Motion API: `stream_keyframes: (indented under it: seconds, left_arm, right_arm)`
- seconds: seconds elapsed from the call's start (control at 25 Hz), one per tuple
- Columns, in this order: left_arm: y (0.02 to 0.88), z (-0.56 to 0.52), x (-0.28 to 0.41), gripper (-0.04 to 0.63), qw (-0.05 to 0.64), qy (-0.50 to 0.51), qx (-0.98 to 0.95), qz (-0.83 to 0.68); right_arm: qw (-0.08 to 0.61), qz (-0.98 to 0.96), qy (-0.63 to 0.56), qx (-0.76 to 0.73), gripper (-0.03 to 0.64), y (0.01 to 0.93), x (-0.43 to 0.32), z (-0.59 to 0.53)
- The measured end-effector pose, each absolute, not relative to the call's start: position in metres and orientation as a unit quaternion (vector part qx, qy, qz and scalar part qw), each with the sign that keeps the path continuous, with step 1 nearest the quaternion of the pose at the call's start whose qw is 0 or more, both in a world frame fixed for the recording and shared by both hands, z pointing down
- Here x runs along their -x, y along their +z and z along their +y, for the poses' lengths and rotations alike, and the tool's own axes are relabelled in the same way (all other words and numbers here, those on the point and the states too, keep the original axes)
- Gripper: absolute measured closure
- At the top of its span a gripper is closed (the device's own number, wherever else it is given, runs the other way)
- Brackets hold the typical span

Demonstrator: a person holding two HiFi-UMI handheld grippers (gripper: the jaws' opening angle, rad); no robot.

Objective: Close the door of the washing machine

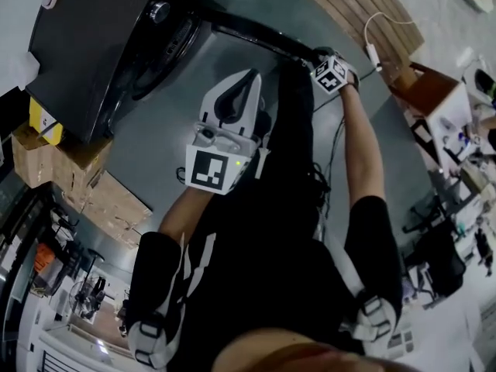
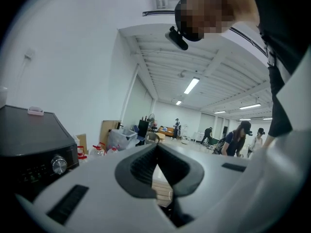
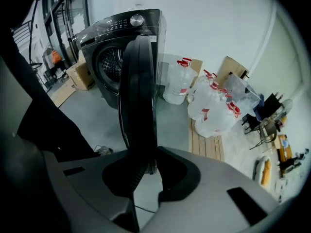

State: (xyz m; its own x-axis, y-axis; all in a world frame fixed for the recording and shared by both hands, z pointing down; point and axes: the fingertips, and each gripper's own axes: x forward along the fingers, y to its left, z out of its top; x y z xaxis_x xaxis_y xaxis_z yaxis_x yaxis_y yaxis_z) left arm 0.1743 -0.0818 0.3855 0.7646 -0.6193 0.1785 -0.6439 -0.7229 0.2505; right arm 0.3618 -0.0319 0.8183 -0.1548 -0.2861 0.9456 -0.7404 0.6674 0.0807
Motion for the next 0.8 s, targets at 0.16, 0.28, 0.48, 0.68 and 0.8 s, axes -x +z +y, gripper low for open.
stream_keyframes:
  seconds: [0.16,0.28,0.48,0.68,0.8]
  left_arm:
    - [0.387,-0.061,-0.154,0.591,0.156,0.05,-0.929,-0.331]
    - [0.384,-0.044,-0.146,0.589,0.161,0.051,-0.928,-0.333]
    - [0.383,-0.021,-0.133,0.589,0.164,0.048,-0.922,-0.347]
    - [0.385,0.003,-0.124,0.589,0.159,0.046,-0.913,-0.373]
    - [0.387,0.017,-0.115,0.59,0.156,0.042,-0.904,-0.396]
  right_arm:
    - [0.531,-0.719,0.243,-0.376,0.557,0.82,-0.335,-0.005]
    - [0.514,-0.722,0.264,-0.381,0.557,0.82,-0.313,0.017]
    - [0.494,-0.724,0.273,-0.397,0.558,0.823,-0.285,0.043]
    - [0.474,-0.726,0.274,-0.416,0.558,0.82,-0.266,0.059]
    - [0.466,-0.728,0.275,-0.421,0.56,0.822,-0.253,0.066]
